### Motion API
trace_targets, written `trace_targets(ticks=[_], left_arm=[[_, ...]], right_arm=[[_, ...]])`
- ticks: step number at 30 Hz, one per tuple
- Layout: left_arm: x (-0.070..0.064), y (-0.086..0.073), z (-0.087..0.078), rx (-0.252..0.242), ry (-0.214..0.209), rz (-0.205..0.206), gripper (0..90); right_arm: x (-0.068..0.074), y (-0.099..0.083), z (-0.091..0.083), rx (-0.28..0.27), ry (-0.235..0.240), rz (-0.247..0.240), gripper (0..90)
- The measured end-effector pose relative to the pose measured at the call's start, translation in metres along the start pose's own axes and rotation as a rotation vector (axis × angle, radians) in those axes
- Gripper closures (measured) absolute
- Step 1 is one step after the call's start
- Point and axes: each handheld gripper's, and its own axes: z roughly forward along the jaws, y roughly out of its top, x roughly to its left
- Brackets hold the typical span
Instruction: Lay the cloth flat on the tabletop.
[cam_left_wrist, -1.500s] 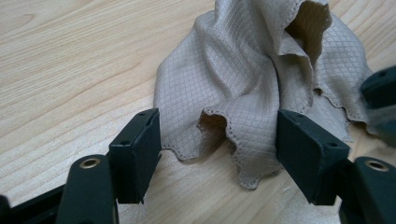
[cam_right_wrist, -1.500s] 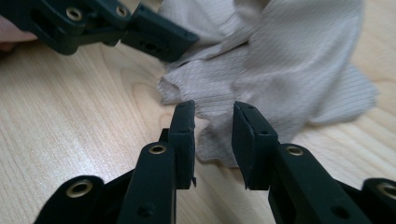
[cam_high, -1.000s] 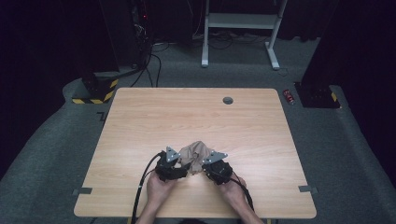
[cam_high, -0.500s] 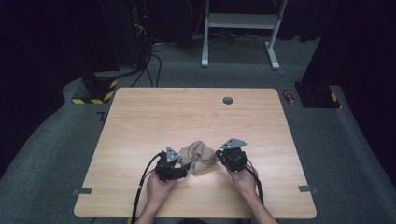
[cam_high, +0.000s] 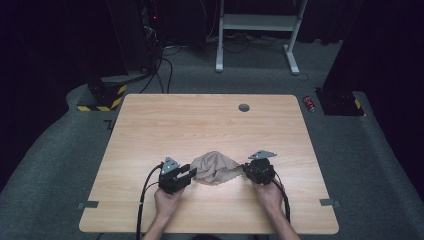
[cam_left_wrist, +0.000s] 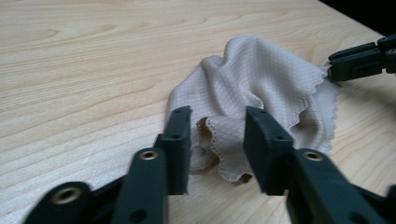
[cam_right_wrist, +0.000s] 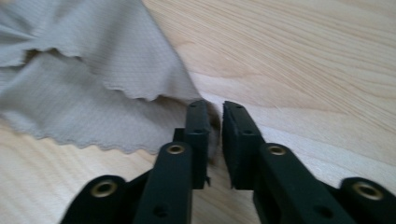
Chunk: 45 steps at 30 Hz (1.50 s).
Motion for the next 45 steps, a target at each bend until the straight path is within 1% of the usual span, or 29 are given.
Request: trace_targets(ticks=[1, 2, 3, 4, 5, 7, 8, 9, 10, 13, 14, 15, 19, 21, 22, 23, 24, 25, 26, 28, 29, 30, 33, 34, 37, 39, 41, 44, 45], left_arm=[[0.0, 0.0, 0.0, 0.0, 0.0, 0.0, 67.6], [-0.001, 0.0, 0.0, 0.001, -0.008, 0.014, 71.2], [-0.002, 0.0, 0.0, 0.005, -0.011, 0.021, 71.2], [-0.003, 0.001, 0.0, 0.016, -0.023, 0.04, 75.5], [-0.003, 0.001, 0.001, 0.022, -0.028, 0.044, 77.5], [-0.003, 0.002, 0.001, 0.032, -0.034, 0.051, 79.2], [-0.003, 0.004, 0.002, 0.042, -0.048, 0.057, 81.7], [-0.003, 0.004, 0.002, 0.042, -0.048, 0.057, 82.3], [-0.003, 0.005, 0.001, 0.046, -0.053, 0.058, 82.3], [-0.002, 0.011, -0.002, 0.043, -0.065, 0.066, 86.9], [0.0, 0.016, -0.005, 0.034, -0.087, 0.05, 87.8], [0.001, 0.018, -0.006, 0.03, -0.092, 0.048, 88.5], [0.005, 0.024, -0.008, 0.033, -0.087, 0.054, 89.5], [0.005, 0.026, -0.009, 0.044, -0.098, 0.049, 85.6], [0.004, 0.026, -0.009, 0.049, -0.098, 0.052, 81.7], [0.004, 0.026, -0.009, 0.049, -0.098, 0.052, 77.4], [0.001, 0.025, -0.007, 0.061, -0.098, 0.066, 72.6], [0.001, 0.025, -0.007, 0.061, -0.098, 0.066, 68.1], [-0.001, 0.025, -0.005, 0.07, -0.1, 0.068, 68.1], [-0.005, 0.025, -0.003, 0.083, -0.096, 0.079, 54.5], [-0.007, 0.025, -0.002, 0.088, -0.094, 0.093, 54.5], [-0.01, 0.026, 0.0, 0.097, -0.091, 0.114, 52.1], [-0.018, 0.026, 0.005, 0.11, -0.093, 0.147, 46.2], [-0.022, 0.025, 0.007, 0.125, -0.089, 0.172, 44.3], [-0.026, 0.025, 0.01, 0.141, -0.082, 0.191, 43.2], [-0.029, 0.025, 0.012, 0.15, -0.09, 0.204, 41.6], [-0.032, 0.025, 0.015, 0.165, -0.093, 0.223, 40.8], [-0.037, 0.028, 0.021, 0.194, -0.09, 0.259, 37.5], [-0.037, 0.028, 0.021, 0.194, -0.09, 0.259, 37.9]], right_arm=[[0.0, 0.0, 0.0, 0.0, 0.0, 0.0, 74.9], [0.005, 0.003, -0.004, -0.023, 0.017, -0.016, 65.8], [0.005, 0.003, -0.004, -0.023, 0.017, -0.016, 65.8], [0.01, 0.006, -0.008, -0.045, 0.031, -0.045, 61.9], [0.012, 0.008, -0.009, -0.049, 0.039, -0.054, 60.8], [0.015, 0.009, -0.01, -0.054, 0.051, -0.067, 59.9], [0.022, 0.012, -0.01, -0.061, 0.063, -0.097, 57.8], [0.024, 0.013, -0.01, -0.062, 0.067, -0.106, 57.2], [0.024, 0.013, -0.01, -0.062, 0.067, -0.106, 57.2], [0.033, 0.015, -0.006, -0.067, 0.093, -0.122, 55.7], [0.035, 0.016, -0.005, -0.07, 0.101, -0.133, 55.6], [0.038, 0.018, -0.004, -0.067, 0.107, -0.138, 55.5], [0.042, 0.021, 0.0, -0.067, 0.123, -0.148, 55.7], [0.042, 0.023, 0.004, -0.06, 0.115, -0.139, 59.6], [0.041, 0.023, 0.006, -0.054, 0.113, -0.136, 63.5], [0.041, 0.023, 0.006, -0.054, 0.113, -0.136, 63.5], [0.04, 0.025, 0.009, -0.046, 0.111, -0.135, 73.9], [0.04, 0.025, 0.009, -0.046, 0.111, -0.135, 73.9], [0.04, 0.027, 0.009, -0.05, 0.106, -0.14, 77.9], [0.042, 0.032, 0.011, -0.059, 0.098, -0.152, 88.5], [0.042, 0.032, 0.011, -0.059, 0.098, -0.152, 88.5], [0.042, 0.034, 0.011, -0.06, 0.098, -0.153, 88.9], [0.043, 0.041, 0.01, -0.067, 0.1, -0.151, 89.5], [0.043, 0.045, 0.009, -0.074, 0.095, -0.153, 89.6], [0.042, 0.049, 0.008, -0.082, 0.094, -0.147, 89.6], [0.041, 0.053, 0.006, -0.091, 0.091, -0.136, 89.6], [0.039, 0.056, 0.006, -0.093, 0.092, -0.12, 89.6], [0.036, 0.063, 0.006, -0.104, 0.085, -0.117, 89.5], [0.036, 0.063, 0.006, -0.104, 0.085, -0.117, 89.5]])
